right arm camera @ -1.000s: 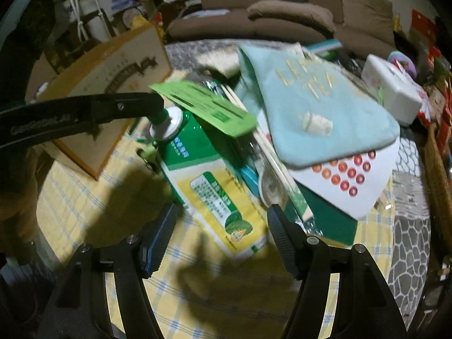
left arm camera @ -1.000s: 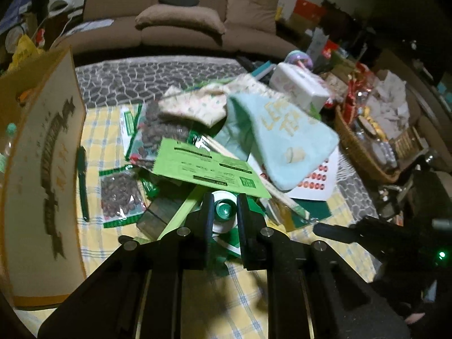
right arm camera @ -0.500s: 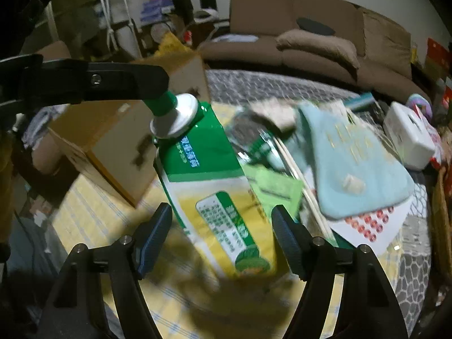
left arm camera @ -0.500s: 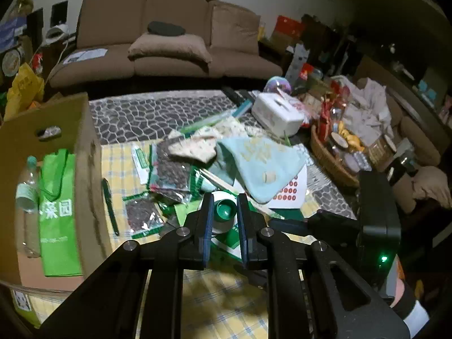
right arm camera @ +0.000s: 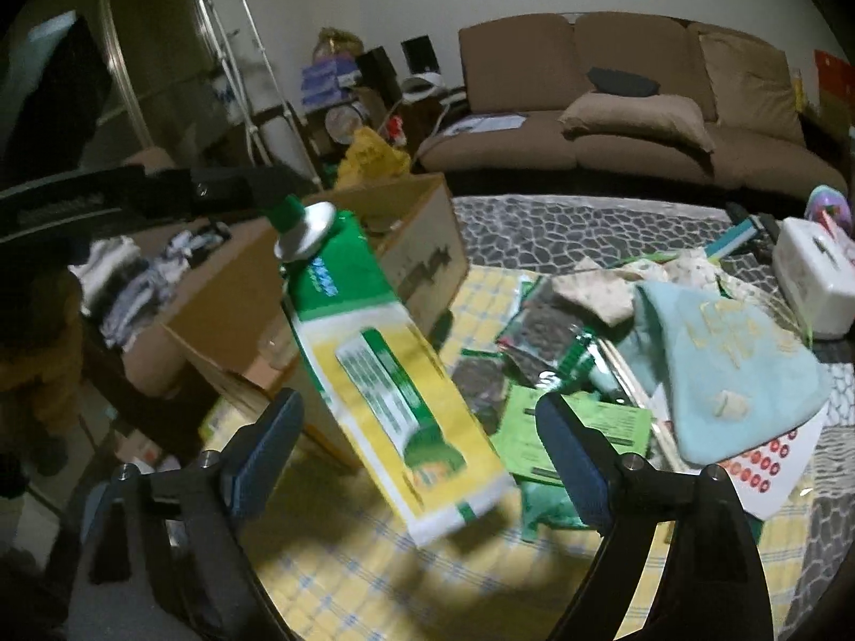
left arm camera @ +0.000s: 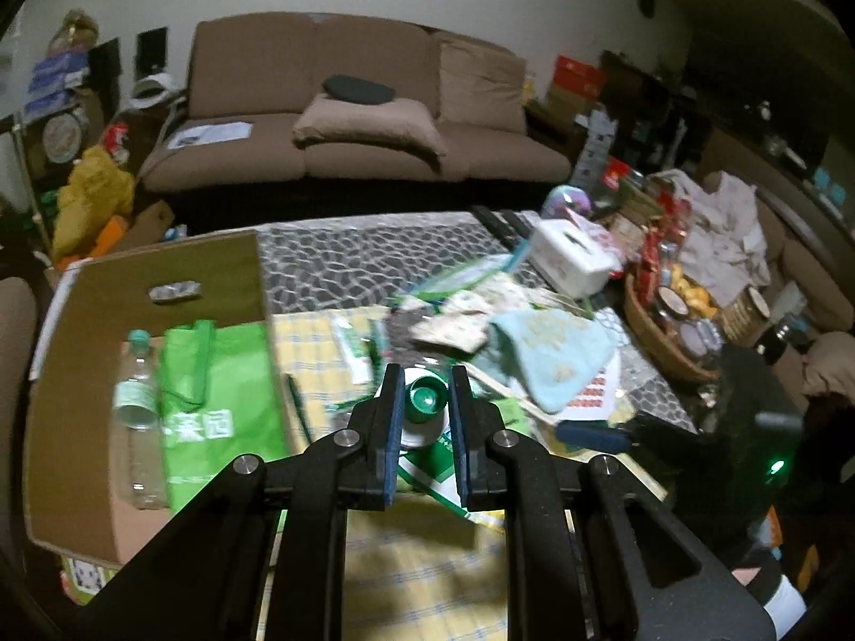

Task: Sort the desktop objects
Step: 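Lift and carry the juice carton with the left gripper to the box, then lower the juice carton into the box and open the left gripper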

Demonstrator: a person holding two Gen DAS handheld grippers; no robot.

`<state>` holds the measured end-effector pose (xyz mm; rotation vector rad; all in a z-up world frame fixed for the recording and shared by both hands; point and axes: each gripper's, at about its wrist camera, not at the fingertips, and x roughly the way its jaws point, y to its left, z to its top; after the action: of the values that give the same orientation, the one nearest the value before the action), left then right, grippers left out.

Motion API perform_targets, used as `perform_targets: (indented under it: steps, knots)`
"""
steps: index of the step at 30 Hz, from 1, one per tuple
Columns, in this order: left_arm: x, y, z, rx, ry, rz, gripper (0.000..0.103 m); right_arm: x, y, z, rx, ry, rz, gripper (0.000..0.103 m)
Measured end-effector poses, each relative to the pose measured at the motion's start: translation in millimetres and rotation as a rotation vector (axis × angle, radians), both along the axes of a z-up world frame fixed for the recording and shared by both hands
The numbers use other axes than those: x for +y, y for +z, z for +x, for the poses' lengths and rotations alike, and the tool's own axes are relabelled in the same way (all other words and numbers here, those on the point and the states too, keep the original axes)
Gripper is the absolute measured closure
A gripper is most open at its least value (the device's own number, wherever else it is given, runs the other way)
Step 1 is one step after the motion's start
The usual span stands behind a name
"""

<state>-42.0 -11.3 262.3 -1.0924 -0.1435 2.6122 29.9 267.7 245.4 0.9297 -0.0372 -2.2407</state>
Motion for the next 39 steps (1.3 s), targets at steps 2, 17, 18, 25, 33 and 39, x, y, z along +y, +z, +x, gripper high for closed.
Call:
perform_targets:
  steps: [2, 17, 18, 25, 33, 39]
  knots:
    - [-17.9, 2.9, -0.8, -0.003, 0.032, 0.002, 0.088, -1.4, 1.0, 0.4, 0.002, -0.004, -0.002, 0.013]
    - [-182.5, -17.5, 8.6, -0.008, 0.353, 0.199, 0.088, -26.4, -8.0, 4.9, 0.009, 0.049, 0.056, 0.013]
    - [-192.0, -24.9, 8.3, -0.024, 0.373, 0.214, 0.088, -27.0, -9.9, 4.1, 0.005, 0.049, 0.062, 0.013]
    - [-228.6, -79.7, 7.1, -0.143, 0.461, 0.269, 0.089, -27.9, -14.4, 3.9, -0.006, 0.049, 0.080, 0.013]
    - [-246.9, -104.8, 11.8, -0.229, 0.524, 0.234, 0.093, -31.9, -18.3, 4.1, -0.012, 0.057, 0.100, 0.013]
    - [-249.8, -118.9, 9.1, -0.322, 0.562, 0.161, 0.098, -37.8, -21.2, 8.3, 0.002, 0.071, 0.130, 0.013]
